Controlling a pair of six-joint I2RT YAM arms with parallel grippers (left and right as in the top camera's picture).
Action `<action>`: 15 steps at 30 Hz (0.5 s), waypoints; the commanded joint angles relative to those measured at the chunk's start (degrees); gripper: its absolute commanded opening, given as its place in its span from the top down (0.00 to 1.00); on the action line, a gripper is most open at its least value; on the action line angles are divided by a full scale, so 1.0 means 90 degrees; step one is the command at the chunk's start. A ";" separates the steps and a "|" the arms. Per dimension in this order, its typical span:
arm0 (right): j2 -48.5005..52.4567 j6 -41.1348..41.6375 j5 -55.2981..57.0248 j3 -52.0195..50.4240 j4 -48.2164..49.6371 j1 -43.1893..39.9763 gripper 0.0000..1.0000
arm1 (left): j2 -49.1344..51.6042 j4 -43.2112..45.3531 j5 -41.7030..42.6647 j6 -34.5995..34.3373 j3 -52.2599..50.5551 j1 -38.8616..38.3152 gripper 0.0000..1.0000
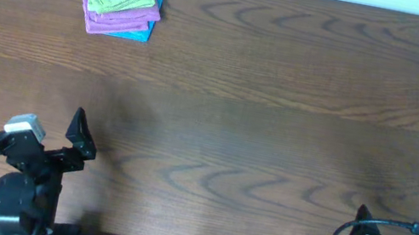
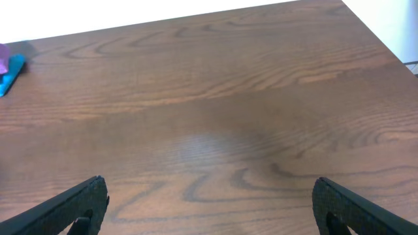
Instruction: Fold the cloth
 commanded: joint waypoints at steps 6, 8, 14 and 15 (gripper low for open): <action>-0.0007 0.0114 0.0022 -0.0010 -0.0007 -0.0005 0.01 | -0.0381 0.0243 -0.0155 -0.0192 -0.0665 0.0165 0.05; -0.0007 0.0114 0.0022 -0.0010 -0.0007 -0.0005 0.01 | -0.0406 0.0296 -0.0163 -0.0189 -0.0780 0.0165 0.05; -0.0007 0.0114 0.0022 -0.0010 -0.0007 -0.0005 0.01 | -0.0493 0.0495 -0.0136 -0.0338 -0.1122 0.0126 0.05; -0.0007 0.0114 0.0022 -0.0010 -0.0005 -0.0005 0.01 | -0.0498 0.0515 -0.0138 -0.0338 -0.1144 0.0107 0.05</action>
